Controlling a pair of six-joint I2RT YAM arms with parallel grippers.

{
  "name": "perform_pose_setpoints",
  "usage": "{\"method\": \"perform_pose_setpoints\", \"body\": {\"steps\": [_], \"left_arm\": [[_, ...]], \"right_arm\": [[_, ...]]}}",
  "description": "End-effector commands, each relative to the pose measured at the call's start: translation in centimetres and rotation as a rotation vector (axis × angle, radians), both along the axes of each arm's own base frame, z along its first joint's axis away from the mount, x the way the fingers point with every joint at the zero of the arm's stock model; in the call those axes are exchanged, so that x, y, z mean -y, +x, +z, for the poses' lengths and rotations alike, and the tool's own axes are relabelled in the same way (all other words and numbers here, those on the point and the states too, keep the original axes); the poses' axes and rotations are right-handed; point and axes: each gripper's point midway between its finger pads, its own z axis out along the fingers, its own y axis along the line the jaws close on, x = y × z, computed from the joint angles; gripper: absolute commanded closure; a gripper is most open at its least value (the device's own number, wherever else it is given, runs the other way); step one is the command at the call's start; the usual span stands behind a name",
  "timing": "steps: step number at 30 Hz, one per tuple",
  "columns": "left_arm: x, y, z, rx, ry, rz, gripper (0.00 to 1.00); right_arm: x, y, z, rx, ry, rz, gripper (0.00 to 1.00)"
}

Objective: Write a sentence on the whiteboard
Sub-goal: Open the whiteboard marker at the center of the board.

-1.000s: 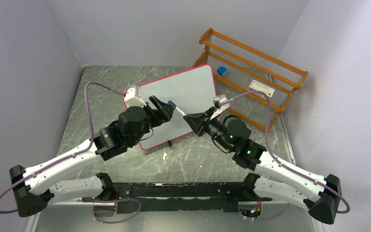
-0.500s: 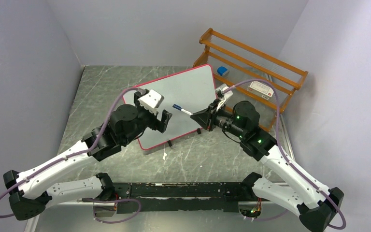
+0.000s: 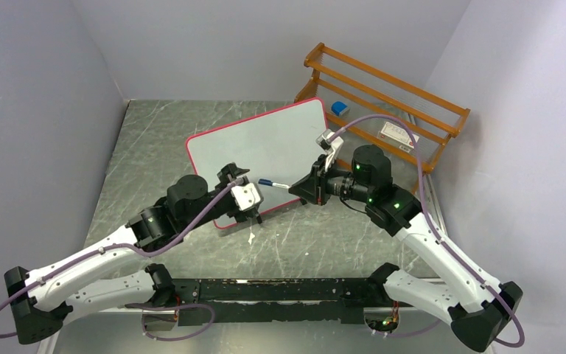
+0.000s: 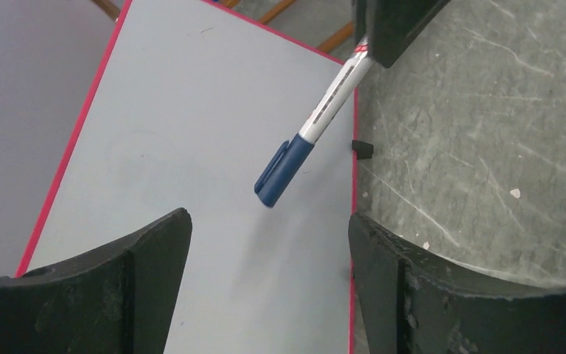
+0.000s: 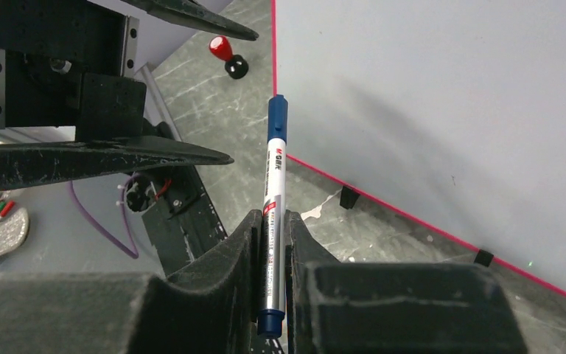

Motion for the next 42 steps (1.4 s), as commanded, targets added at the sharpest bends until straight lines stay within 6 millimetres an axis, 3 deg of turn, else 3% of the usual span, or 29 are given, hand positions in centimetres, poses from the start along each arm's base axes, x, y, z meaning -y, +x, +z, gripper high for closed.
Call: {"method": "perform_pose_setpoints", "body": {"steps": [1,7,13,17,24,30,42], "left_arm": [[1.4,-0.3,1.2,0.123,0.015,-0.114,0.2],[3.0,-0.6,-0.2,0.038,0.076,-0.181,0.24],[3.2,-0.9,-0.9,-0.131,0.083,-0.327,0.3],[3.5,-2.6,-0.9,-0.211,0.086,-0.465,0.31],[3.3,-3.9,-1.1,-0.302,0.12,-0.569,0.34],[2.8,-4.2,-1.6,-0.339,0.159,-0.575,0.48],[3.2,-4.2,-0.7,-0.366,0.129,-0.6,0.76]], "right_arm": [[-0.4,-0.7,0.8,0.0,0.012,0.063,1.0],[-0.9,-1.3,0.6,0.038,0.008,0.137,1.0],[-1.1,-1.8,0.0,0.085,-0.009,0.206,1.0],[-1.4,-2.3,0.1,0.123,-0.002,0.257,1.0],[-1.6,-2.7,0.5,0.174,0.002,0.311,1.0],[-1.5,-2.5,0.5,0.192,0.003,0.303,1.0],[-1.8,-3.0,0.3,0.24,0.018,0.352,1.0]]}}
